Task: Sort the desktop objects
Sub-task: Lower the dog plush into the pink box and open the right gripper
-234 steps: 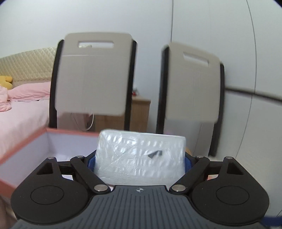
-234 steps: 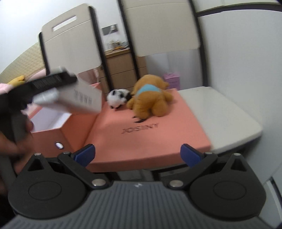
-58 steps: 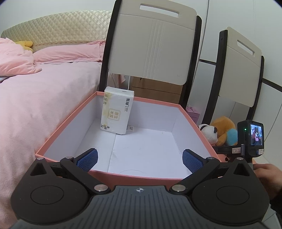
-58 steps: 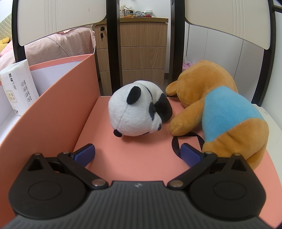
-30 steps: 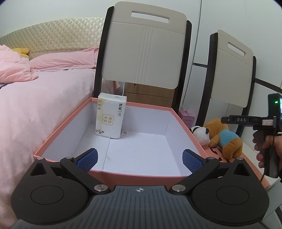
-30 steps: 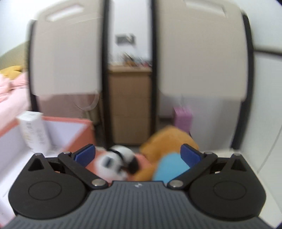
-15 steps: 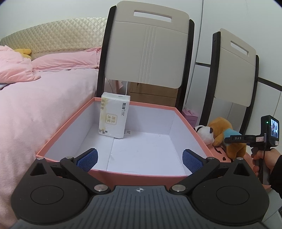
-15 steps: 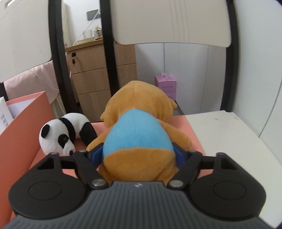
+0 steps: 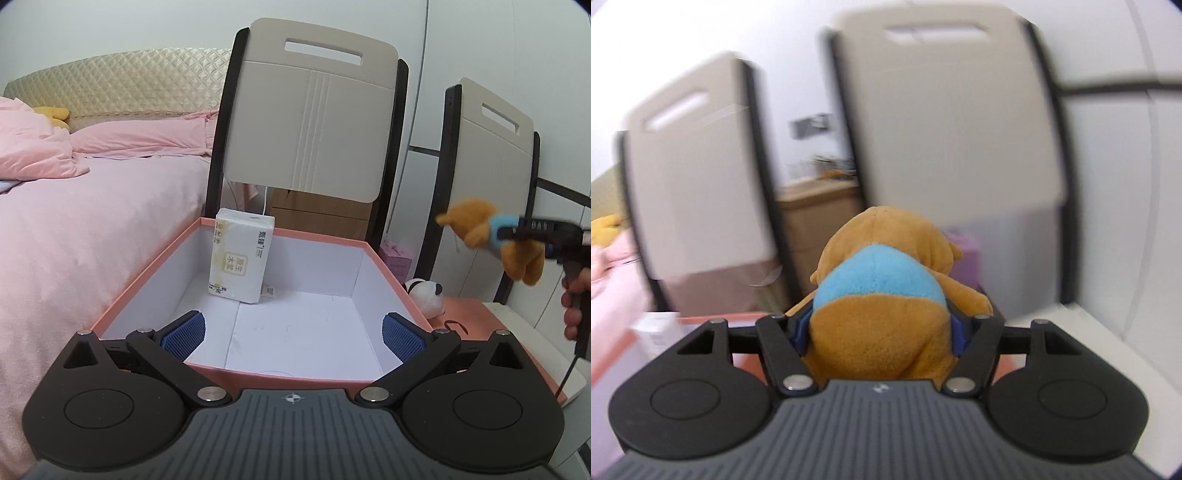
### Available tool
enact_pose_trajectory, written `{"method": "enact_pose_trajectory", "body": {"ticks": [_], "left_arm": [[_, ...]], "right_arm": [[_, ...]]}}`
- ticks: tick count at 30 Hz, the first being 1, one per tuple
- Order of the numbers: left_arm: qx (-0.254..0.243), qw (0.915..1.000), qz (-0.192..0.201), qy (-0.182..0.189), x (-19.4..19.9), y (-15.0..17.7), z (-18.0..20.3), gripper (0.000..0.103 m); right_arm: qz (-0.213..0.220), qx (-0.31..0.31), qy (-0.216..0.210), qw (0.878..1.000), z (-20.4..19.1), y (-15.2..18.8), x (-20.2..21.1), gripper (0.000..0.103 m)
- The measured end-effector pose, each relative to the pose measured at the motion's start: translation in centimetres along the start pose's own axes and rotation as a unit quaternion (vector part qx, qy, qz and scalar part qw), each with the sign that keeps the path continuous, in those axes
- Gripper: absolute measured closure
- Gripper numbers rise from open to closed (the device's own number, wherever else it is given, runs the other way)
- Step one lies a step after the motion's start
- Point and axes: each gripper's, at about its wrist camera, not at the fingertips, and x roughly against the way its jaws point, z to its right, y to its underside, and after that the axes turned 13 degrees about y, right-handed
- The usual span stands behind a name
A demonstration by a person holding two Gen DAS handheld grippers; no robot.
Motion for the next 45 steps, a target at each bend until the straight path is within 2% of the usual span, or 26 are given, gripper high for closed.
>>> {"method": "enact_pose_trajectory", "body": {"ticks": [3, 6, 9, 13, 18, 24, 28, 30, 33, 36, 40, 45], "left_arm": [[0.007, 1.0, 0.005, 0.003, 0.3, -0.2, -0.2, 0.0], [0.011, 0.9999, 0.011, 0.0, 0.6, -0.4, -0.6, 0.0], [0.029, 0.9994, 0.016, -0.002, 0.9, -0.6, -1.4, 0.0], [0.05, 0.9984, 0.025, -0.004, 1.3, -1.0, -2.5, 0.0], [0.065, 0.9973, 0.033, -0.001, 1.7, -1.4, -3.3, 0.0], [0.063, 0.9976, 0.029, -0.004, 1.5, -1.5, -3.4, 0.0], [0.057, 0.9979, 0.029, 0.012, 1.6, -1.4, -3.1, 0.0], [0.051, 0.998, 0.029, 0.022, 1.6, -1.4, -2.8, 0.0], [0.044, 0.9983, 0.028, 0.027, 1.7, -1.3, -2.5, 0.0], [0.042, 0.9983, 0.029, 0.028, 1.8, -1.2, -2.4, 0.0], [0.039, 0.9984, 0.031, 0.026, 1.9, -1.1, -2.2, 0.0], [0.026, 0.9991, 0.028, 0.017, 1.7, -0.8, -1.6, 0.0]], "right_arm": [[-0.014, 0.054, -0.056, 0.997, -5.3, -2.0, 2.0, 0.036], [-0.07, 0.126, -0.107, 0.984, -11.7, -2.5, 1.9, 0.035], [-0.133, 0.183, -0.119, 0.967, -17.5, -0.9, -0.3, 0.036], [-0.185, 0.231, -0.11, 0.949, -23.1, 1.9, -3.8, 0.036], [-0.216, 0.258, -0.08, 0.938, -25.6, 4.9, -7.5, 0.035], [-0.254, 0.264, -0.065, 0.928, -25.3, 6.7, -10.2, 0.03], [-0.256, 0.252, -0.07, 0.931, -25.0, 6.7, -10.1, 0.025], [-0.254, 0.239, -0.073, 0.934, -24.8, 6.3, -9.6, 0.016], [-0.227, 0.224, -0.079, 0.945, -24.2, 4.7, -7.6, 0.004], [-0.2, 0.197, -0.087, 0.956, -22.8, 2.6, -4.9, 0.0], [-0.152, 0.15, -0.097, 0.972, -19.5, 0.4, -0.4, 0.0], [-0.079, 0.107, -0.08, 0.988, -14.6, 0.1, 5.5, 0.0]]}}
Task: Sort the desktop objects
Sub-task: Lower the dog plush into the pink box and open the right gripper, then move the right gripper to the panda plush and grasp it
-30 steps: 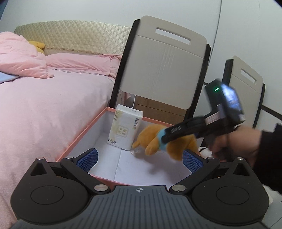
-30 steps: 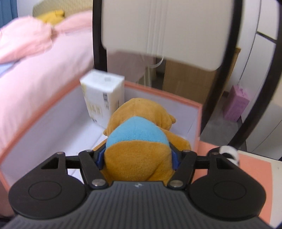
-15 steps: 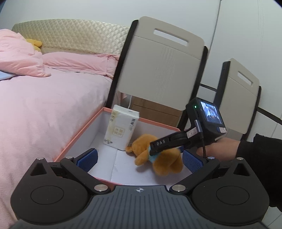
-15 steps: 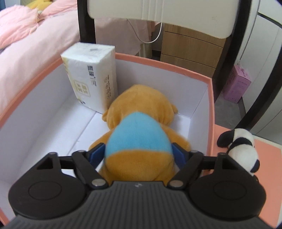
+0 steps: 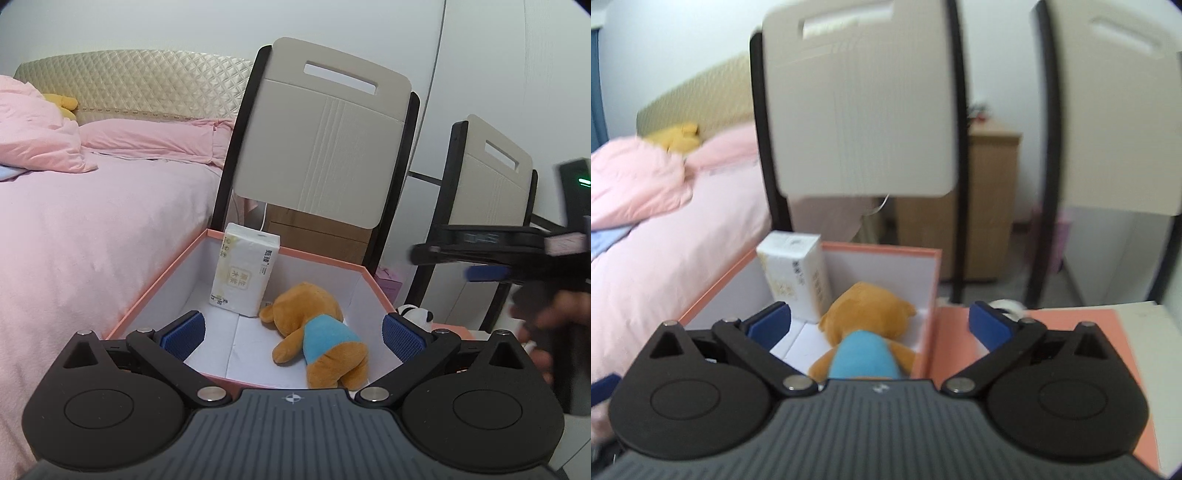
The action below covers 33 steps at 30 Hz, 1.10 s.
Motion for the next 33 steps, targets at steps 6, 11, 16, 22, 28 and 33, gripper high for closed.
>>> {"method": "enact_pose_trajectory", "body": {"ticks": [6, 11, 16, 22, 28, 33], "left_arm": [[-0.021, 0.9997, -0.002, -0.014, -0.4, 0.5, 0.8, 0.0], [-0.041, 0.9987, -0.001, -0.03, -0.8, 1.1, 1.6, 0.0], [-0.056, 0.9977, 0.005, -0.038, -1.0, 1.7, 2.3, 0.0], [-0.077, 0.9958, -0.005, -0.05, -1.5, 2.2, 3.0, 0.0], [-0.081, 0.9953, -0.008, -0.052, -1.6, 2.5, 3.1, 0.0], [-0.082, 0.9954, -0.011, -0.048, -1.7, 2.6, 3.2, 0.0]], "right_arm": [[0.035, -0.045, 0.006, 0.998, 3.8, 4.6, 4.8, 0.0], [0.04, -0.04, 0.0, 0.998, 5.1, 7.6, 5.6, 0.0], [0.069, -0.047, 0.007, 0.996, 6.7, 9.6, 5.9, 0.0], [0.082, -0.056, 0.018, 0.995, 7.8, 11.9, 5.9, 0.0], [0.082, -0.071, 0.023, 0.994, 9.3, 12.7, 6.4, 0.0], [0.074, -0.075, 0.025, 0.994, 10.0, 13.1, 6.7, 0.0]]}}
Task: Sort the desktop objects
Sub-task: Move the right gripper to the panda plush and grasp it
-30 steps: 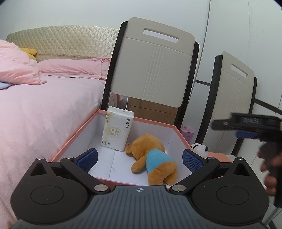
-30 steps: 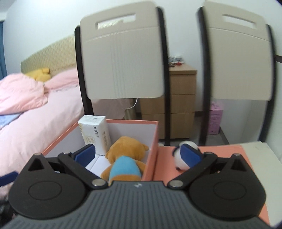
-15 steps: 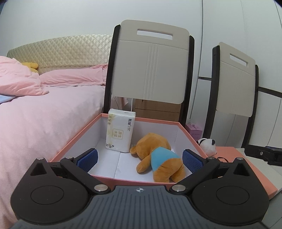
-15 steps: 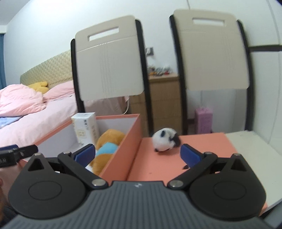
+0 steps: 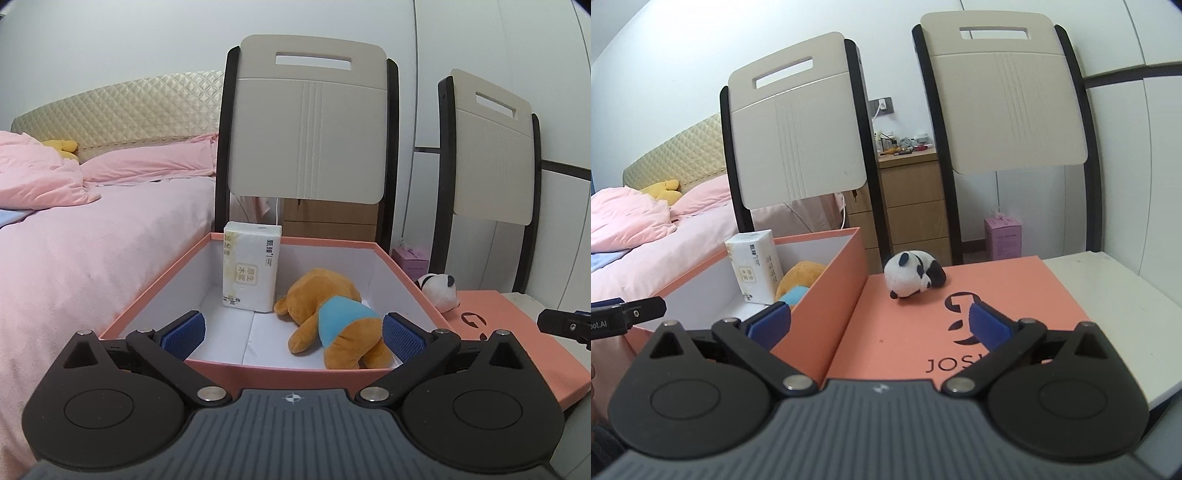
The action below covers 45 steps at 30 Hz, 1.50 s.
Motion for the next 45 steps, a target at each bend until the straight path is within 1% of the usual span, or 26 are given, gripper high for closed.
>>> {"method": "enact_pose_trajectory", "body": {"ticks": [5, 8, 13, 17, 24, 27, 30, 32, 35, 36, 39, 41, 43, 45], "left_arm": [[0.001, 1.0, -0.001, 0.002, 0.0, 0.1, 0.1, 0.0], [0.0, 1.0, -0.002, 0.002, -0.1, 0.1, 0.1, 0.0], [0.0, 1.0, -0.001, 0.003, 0.0, 0.2, 0.2, 0.0], [-0.003, 1.0, -0.002, 0.005, 0.0, 0.2, 0.4, 0.0], [-0.002, 1.0, -0.003, 0.005, 0.1, 0.1, 0.3, 0.0], [-0.002, 1.0, -0.002, 0.004, 0.1, 0.1, 0.3, 0.0], [-0.001, 1.0, -0.004, 0.004, 0.1, 0.0, 0.3, 0.0], [0.001, 1.0, -0.005, 0.005, 0.1, 0.0, 0.2, 0.0], [0.005, 1.0, -0.006, 0.006, 0.1, -0.1, 0.0, 0.0], [0.006, 0.9999, -0.006, 0.007, 0.0, -0.1, 0.0, 0.0], [0.007, 0.9999, -0.007, 0.006, 0.0, -0.1, -0.1, 0.0], [0.007, 0.9999, -0.006, 0.007, 0.1, 0.0, -0.1, 0.0], [0.006, 0.9999, -0.006, 0.007, 0.1, 0.0, 0.0, 0.0], [0.006, 0.9999, -0.006, 0.007, 0.1, 0.1, 0.0, 0.0]], "right_arm": [[-0.011, 0.011, 0.003, 1.0, -0.1, 0.3, -0.2, 0.0], [-0.018, 0.006, 0.003, 1.0, -0.1, 0.3, -0.5, 0.0], [-0.018, 0.008, 0.005, 1.0, -0.1, 0.2, -0.5, 0.0], [-0.021, 0.004, -0.004, 1.0, 0.2, 0.0, -0.6, 0.0], [-0.026, -0.009, 0.012, 1.0, 0.4, -0.5, -1.4, 0.0], [-0.021, -0.019, 0.022, 0.999, 0.7, -1.6, -2.1, 0.0], [-0.008, -0.04, 0.015, 0.999, 1.1, -3.5, -3.4, 0.0], [0.01, -0.049, 0.027, 0.998, 1.1, -5.1, -4.7, 0.0], [0.05, -0.045, 0.05, 0.996, 0.8, -6.9, -6.8, 0.0], [0.055, -0.047, 0.058, 0.996, 0.7, -7.4, -7.7, 0.0], [0.036, -0.048, 0.074, 0.995, 0.6, -8.1, -11.0, 0.0], [0.033, -0.054, 0.073, 0.995, 0.9, -7.6, -12.5, 0.0], [0.018, -0.045, 0.069, 0.996, 0.8, -6.9, -14.2, 0.0], [-0.006, -0.034, 0.073, 0.997, 0.7, -6.5, -15.8, 0.0]]}}
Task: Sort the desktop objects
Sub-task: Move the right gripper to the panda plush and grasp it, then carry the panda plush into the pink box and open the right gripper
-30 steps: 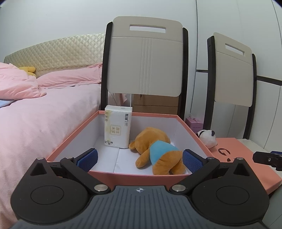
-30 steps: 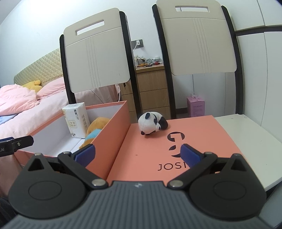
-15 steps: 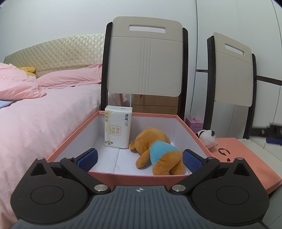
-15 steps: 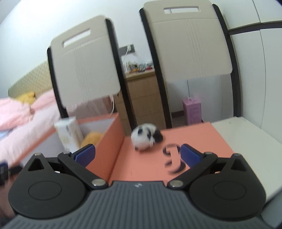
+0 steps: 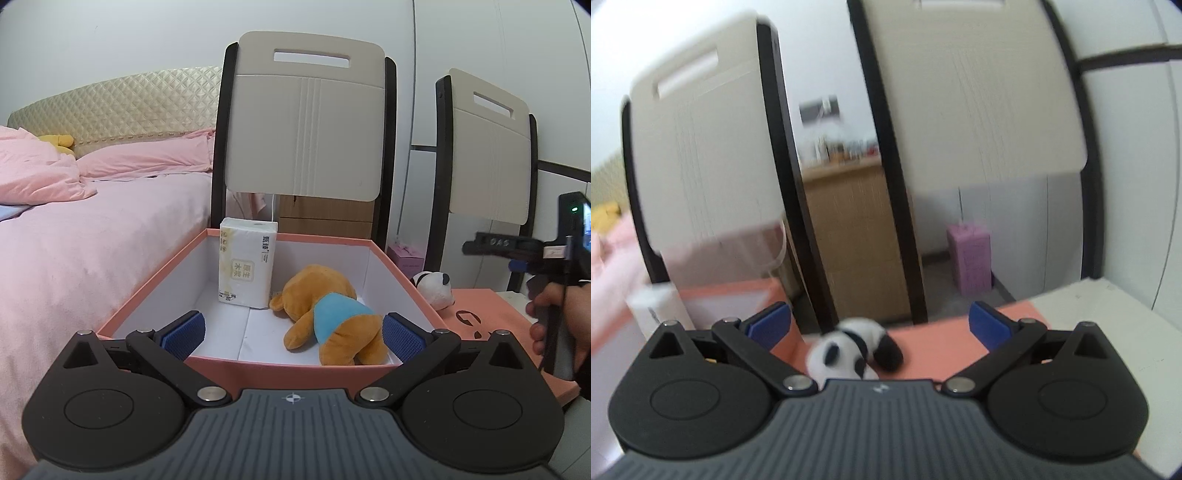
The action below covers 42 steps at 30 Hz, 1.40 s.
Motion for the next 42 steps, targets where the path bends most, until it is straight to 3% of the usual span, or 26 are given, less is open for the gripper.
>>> {"method": "enact_pose_trajectory", "body": {"ticks": [6, 11, 18, 26, 29, 38, 42], "left_arm": [[-0.001, 1.0, -0.001, -0.001, 0.0, 0.1, 0.1, 0.0], [-0.003, 1.0, 0.001, 0.0, 0.0, 0.2, 0.2, 0.0], [-0.004, 1.0, -0.001, -0.001, 0.0, 0.3, 0.3, 0.0], [-0.004, 1.0, -0.004, 0.0, -0.2, 0.4, 0.1, 0.0], [-0.005, 1.0, -0.004, 0.0, -0.2, 0.4, 0.2, 0.0], [-0.005, 1.0, -0.002, -0.003, -0.2, 0.5, 0.3, 0.0], [-0.006, 1.0, -0.001, -0.004, -0.2, 0.5, 0.4, 0.0]], "right_arm": [[-0.041, 0.041, -0.011, 0.998, -1.4, 0.4, -2.7, 0.0], [-0.042, 0.018, -0.013, 0.999, -1.4, 0.6, -3.0, 0.001], [-0.065, 0.027, -0.013, 0.997, -2.2, 1.4, -4.3, 0.021], [-0.085, 0.039, -0.019, 0.995, -4.5, 2.7, -6.6, 0.029], [-0.094, 0.04, -0.021, 0.995, -5.0, 3.1, -7.5, 0.044], [-0.056, 0.024, -0.023, 0.998, -4.9, 1.9, -5.9, 0.049], [-0.032, 0.002, -0.059, 0.998, -5.1, 0.2, -3.5, 0.05]]}}
